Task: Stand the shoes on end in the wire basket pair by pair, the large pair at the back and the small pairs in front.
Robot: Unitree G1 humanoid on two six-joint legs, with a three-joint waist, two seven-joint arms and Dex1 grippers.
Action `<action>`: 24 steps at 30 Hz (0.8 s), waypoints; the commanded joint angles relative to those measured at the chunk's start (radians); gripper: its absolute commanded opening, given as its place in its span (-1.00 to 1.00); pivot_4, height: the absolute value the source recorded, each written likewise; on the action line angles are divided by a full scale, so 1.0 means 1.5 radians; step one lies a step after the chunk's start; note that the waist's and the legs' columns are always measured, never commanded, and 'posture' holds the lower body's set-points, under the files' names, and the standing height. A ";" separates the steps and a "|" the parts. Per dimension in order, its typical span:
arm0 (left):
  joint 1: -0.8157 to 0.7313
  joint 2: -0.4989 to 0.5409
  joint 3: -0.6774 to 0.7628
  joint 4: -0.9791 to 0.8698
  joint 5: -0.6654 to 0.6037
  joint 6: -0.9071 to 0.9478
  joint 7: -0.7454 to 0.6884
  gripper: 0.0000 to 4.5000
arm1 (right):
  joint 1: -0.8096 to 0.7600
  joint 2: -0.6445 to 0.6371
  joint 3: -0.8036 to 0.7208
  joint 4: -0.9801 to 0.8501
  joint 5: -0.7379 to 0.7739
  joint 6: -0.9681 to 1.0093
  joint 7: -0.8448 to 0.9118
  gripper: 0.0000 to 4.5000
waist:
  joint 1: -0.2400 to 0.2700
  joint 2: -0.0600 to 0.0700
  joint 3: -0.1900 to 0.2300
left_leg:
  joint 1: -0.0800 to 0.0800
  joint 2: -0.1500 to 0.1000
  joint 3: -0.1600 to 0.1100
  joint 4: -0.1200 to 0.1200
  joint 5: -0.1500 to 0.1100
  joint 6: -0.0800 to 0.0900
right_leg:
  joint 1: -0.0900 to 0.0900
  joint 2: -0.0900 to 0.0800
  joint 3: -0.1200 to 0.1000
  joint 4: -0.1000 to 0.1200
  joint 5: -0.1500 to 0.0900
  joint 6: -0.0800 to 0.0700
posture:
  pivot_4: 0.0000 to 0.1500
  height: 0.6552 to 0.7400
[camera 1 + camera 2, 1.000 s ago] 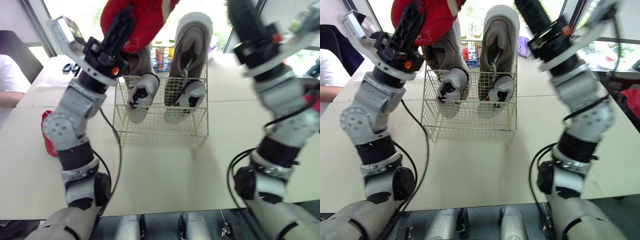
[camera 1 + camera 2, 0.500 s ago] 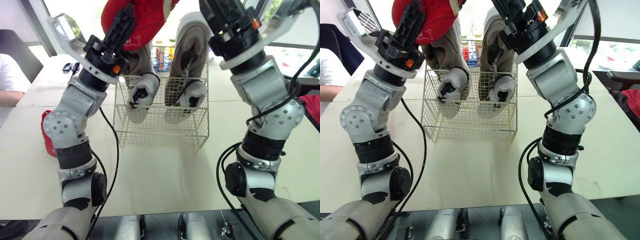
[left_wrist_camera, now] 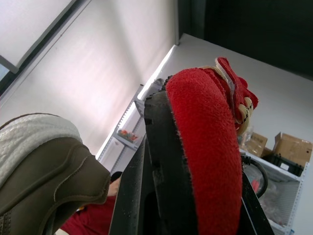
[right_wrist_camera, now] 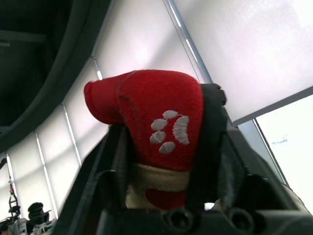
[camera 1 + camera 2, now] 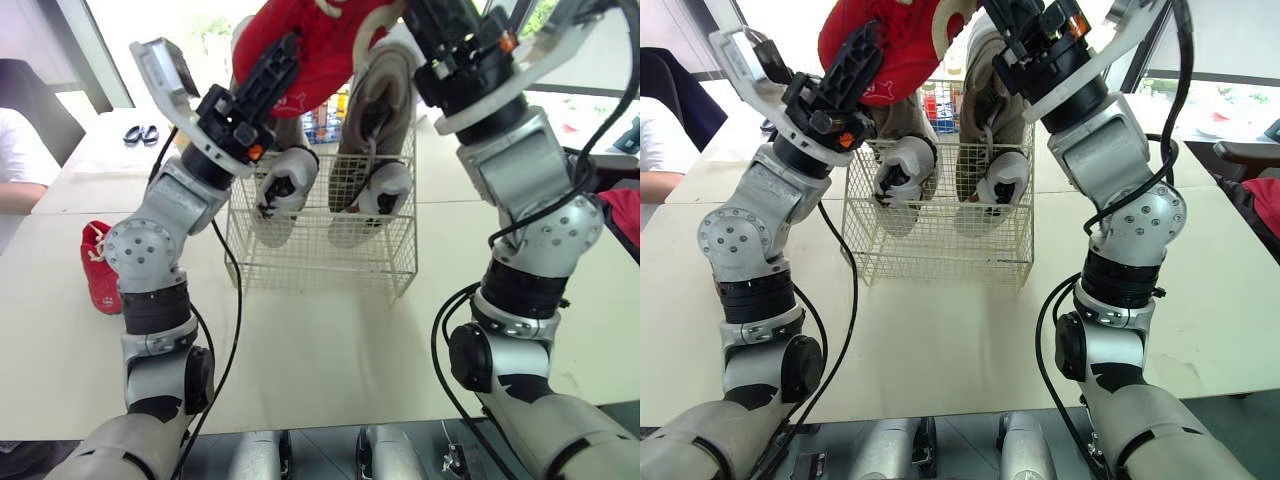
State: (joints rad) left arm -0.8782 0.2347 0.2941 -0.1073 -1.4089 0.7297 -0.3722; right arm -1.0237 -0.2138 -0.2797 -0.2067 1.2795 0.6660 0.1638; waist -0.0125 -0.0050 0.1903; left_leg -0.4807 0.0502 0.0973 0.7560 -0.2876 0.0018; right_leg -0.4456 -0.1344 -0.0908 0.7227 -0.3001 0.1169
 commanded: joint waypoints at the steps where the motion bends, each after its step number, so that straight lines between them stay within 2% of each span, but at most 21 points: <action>1: 0.002 0.006 -0.009 -0.017 0.018 -0.001 0.009 -0.89 | -0.030 0.002 0.014 -0.024 0.010 -0.005 0.011 -0.53 | 0.000 0.000 0.000 | 0.000 0.000 0.000 0.000 0.000 0.000 | 0.000 0.000 0.000 0.000 0.000 0.000 | 1.00 -0.71; 2: 0.002 0.007 -0.010 -0.018 0.020 -0.001 0.009 -0.89 | -0.031 0.000 0.014 -0.024 0.008 -0.005 0.012 -0.69 | 0.000 0.000 0.000 | 0.000 0.000 0.000 0.000 0.000 0.000 | 0.000 0.000 0.000 0.000 0.000 0.000 | 1.00 -0.71; 3: 0.002 0.007 -0.010 -0.017 0.021 -0.001 0.009 -0.89 | -0.033 -0.001 0.014 -0.023 0.007 -0.005 0.015 -0.75 | 0.000 0.000 0.000 | 0.000 0.000 0.000 0.000 0.000 0.000 | 0.000 0.000 0.000 0.000 0.000 0.000 | 1.00 -0.71; 5: 0.001 0.007 -0.006 -0.013 0.017 0.002 0.023 -0.47 | -0.036 -0.009 0.013 -0.024 0.011 -0.001 0.024 -0.76 | 0.000 0.000 0.000 | 0.000 0.000 0.000 0.000 0.000 0.000 | 0.000 0.000 0.000 0.000 0.000 0.000 | 1.00 -0.71; 6: 0.001 0.009 -0.006 -0.013 0.019 0.003 0.023 -0.36 | -0.037 -0.013 0.012 -0.024 0.012 0.001 0.029 -0.76 | 0.000 0.000 0.000 | 0.000 0.000 0.000 0.000 0.000 0.000 | 0.000 0.000 0.000 0.000 0.000 0.000 | 1.00 -0.71; 8: 0.015 0.034 -0.025 -0.042 0.071 0.004 0.033 0.05 | -0.043 -0.044 -0.002 -0.020 0.015 0.008 0.054 -0.76 | 0.000 0.000 0.000 | 0.000 0.000 0.000 0.000 0.000 0.000 | 0.000 0.000 0.000 0.000 0.000 0.000 | 1.00 -0.71; 10: 0.028 0.053 -0.033 -0.064 0.091 0.011 0.040 0.48 | -0.049 -0.077 -0.012 -0.012 0.013 0.012 0.079 -0.76 | 0.000 0.000 0.000 | 0.000 0.000 0.000 0.000 0.000 0.000 | 0.000 0.000 0.000 -0.001 0.000 0.000 | 1.00 -0.71; 11: 0.037 0.067 -0.031 -0.084 0.090 0.017 0.049 0.62 | -0.052 -0.108 -0.017 -0.002 0.004 0.018 0.100 -0.76 | 0.000 0.000 0.000 | 0.000 0.000 0.000 -0.001 0.000 0.000 | 0.000 0.000 0.000 -0.001 0.000 0.000 | 1.00 -0.71; 14: 0.068 0.105 -0.013 -0.151 0.055 0.041 0.101 0.66 | -0.056 -0.211 -0.034 0.022 -0.010 0.048 0.179 -0.76 | 0.001 0.000 0.000 | 0.000 0.000 0.000 -0.001 0.000 0.000 | 0.000 0.000 0.000 -0.001 0.000 0.000 | 1.00 -0.71; 19: 0.139 0.155 0.005 -0.258 -0.080 0.060 0.240 0.66 | -0.010 -0.389 -0.016 0.034 -0.052 0.106 0.358 -0.76 | 0.001 0.000 0.000 | 0.000 0.000 -0.002 -0.002 -0.001 0.001 | 0.001 -0.001 0.000 -0.004 0.000 0.000 | 1.00 -0.71; 21: 0.174 0.189 0.010 -0.286 -0.123 0.061 0.286 0.66 | 0.022 -0.430 0.009 0.026 -0.090 0.107 0.408 -0.76 | 0.000 0.000 0.000 | 0.001 0.000 -0.002 -0.002 -0.001 0.001 | 0.001 -0.001 0.000 -0.004 0.000 0.000 | 1.00 -0.71; 24: 0.236 0.261 0.030 -0.315 -0.197 0.063 0.333 0.66 | 0.060 -0.448 0.040 0.006 -0.132 0.097 0.455 -0.76 | -0.004 0.000 0.000 | 0.002 0.001 -0.002 -0.002 -0.001 0.002 | 0.001 -0.001 0.001 -0.003 0.000 0.000 | 1.00 -0.71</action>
State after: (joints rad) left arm -0.5424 0.5892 0.2976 -0.5334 -1.6301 0.8263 0.0902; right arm -0.9300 -0.8706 -0.2299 -0.1551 1.1088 0.8307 0.8003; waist -0.0182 -0.0053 0.1910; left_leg -0.4774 0.0515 0.0942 0.7522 -0.2890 0.0040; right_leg -0.4439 -0.1351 -0.0898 0.7184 -0.2998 0.1158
